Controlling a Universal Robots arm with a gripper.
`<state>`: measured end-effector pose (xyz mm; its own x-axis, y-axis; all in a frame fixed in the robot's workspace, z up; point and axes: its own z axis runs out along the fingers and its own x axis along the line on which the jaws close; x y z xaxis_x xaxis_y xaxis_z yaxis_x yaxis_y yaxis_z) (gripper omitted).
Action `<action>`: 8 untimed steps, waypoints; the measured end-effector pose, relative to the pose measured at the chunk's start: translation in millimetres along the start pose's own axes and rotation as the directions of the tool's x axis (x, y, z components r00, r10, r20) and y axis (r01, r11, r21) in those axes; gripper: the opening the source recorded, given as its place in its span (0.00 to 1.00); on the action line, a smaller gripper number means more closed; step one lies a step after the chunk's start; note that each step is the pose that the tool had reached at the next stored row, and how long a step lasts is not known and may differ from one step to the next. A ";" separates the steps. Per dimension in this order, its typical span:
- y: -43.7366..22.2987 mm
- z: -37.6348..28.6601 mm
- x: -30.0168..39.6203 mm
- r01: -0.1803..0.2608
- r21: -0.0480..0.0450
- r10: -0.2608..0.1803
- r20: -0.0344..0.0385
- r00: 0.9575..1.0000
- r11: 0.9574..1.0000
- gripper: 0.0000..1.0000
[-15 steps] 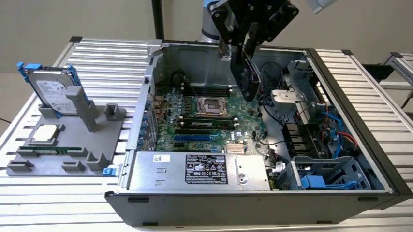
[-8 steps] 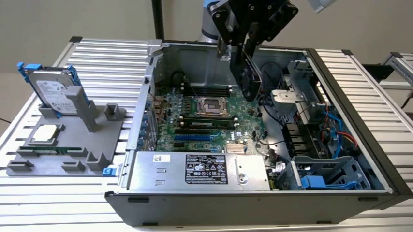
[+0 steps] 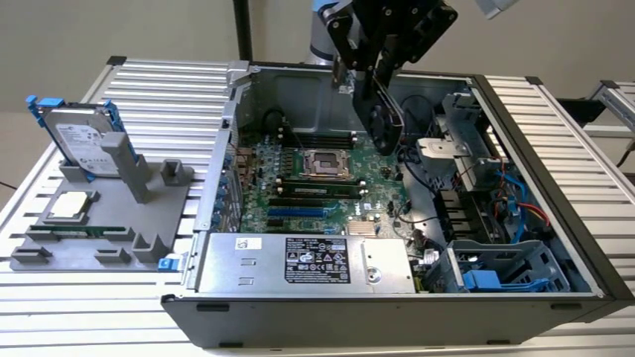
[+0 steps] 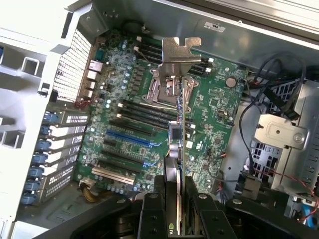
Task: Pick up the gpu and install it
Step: 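Insert the gpu into the slot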
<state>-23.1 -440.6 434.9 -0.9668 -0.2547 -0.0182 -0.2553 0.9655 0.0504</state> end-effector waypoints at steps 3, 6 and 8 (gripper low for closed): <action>0.0 0.1 0.0 0.011 0.000 -0.011 0.000 1.000 1.000 0.00; 0.0 0.0 0.0 0.023 0.000 -0.023 -0.001 1.000 1.000 0.00; 0.0 0.0 0.0 0.031 -0.001 -0.031 -0.002 1.000 1.000 0.00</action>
<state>-23.1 -440.6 434.9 -0.9586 -0.2843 -0.0182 -0.2849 0.9572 0.0504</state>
